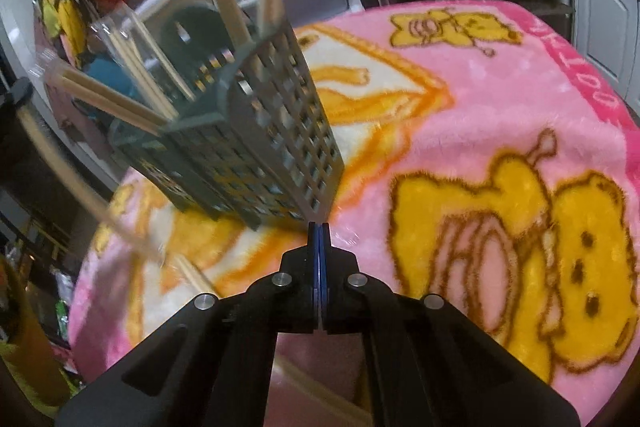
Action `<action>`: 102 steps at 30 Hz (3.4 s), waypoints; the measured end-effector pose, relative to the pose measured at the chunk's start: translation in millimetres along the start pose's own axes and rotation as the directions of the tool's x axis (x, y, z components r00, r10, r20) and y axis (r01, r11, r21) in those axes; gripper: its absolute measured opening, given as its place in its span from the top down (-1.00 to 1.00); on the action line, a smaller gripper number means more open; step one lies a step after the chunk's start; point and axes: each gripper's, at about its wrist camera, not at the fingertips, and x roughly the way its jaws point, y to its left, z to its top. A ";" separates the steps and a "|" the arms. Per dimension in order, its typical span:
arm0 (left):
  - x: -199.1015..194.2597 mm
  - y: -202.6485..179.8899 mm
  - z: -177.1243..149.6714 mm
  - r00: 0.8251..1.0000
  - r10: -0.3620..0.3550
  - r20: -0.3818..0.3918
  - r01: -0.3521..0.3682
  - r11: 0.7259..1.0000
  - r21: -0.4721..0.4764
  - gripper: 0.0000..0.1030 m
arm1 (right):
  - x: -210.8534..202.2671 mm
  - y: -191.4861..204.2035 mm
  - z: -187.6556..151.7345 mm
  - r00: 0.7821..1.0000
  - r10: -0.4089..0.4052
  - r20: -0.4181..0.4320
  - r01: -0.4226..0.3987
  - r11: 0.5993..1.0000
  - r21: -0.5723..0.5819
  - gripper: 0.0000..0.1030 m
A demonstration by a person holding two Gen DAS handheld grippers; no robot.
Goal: Organize utensils
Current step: 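Lift the right tool's chopstick over the green caddy while the left tool lifts its chopstick there, then lower the right tool's chopstick into the caddy while the left tool lowers its chopstick too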
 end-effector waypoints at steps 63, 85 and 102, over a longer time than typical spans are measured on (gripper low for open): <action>-1.6 -61.2 70.7 0.980 -0.179 0.083 0.165 0.974 0.152 0.97 | 34.8 36.5 -23.7 0.933 -0.334 -0.130 0.322 0.941 -0.104 0.88; 1.8 -52.8 99.5 0.981 -0.139 0.136 0.121 0.983 0.135 0.97 | -118.3 49.3 71.1 0.908 0.026 0.419 -0.002 0.998 -0.057 0.89; -3.9 -37.0 117.3 0.983 -0.063 0.173 0.039 0.990 0.139 0.97 | -128.4 86.5 142.9 0.787 0.141 0.601 -0.019 0.979 -0.204 0.89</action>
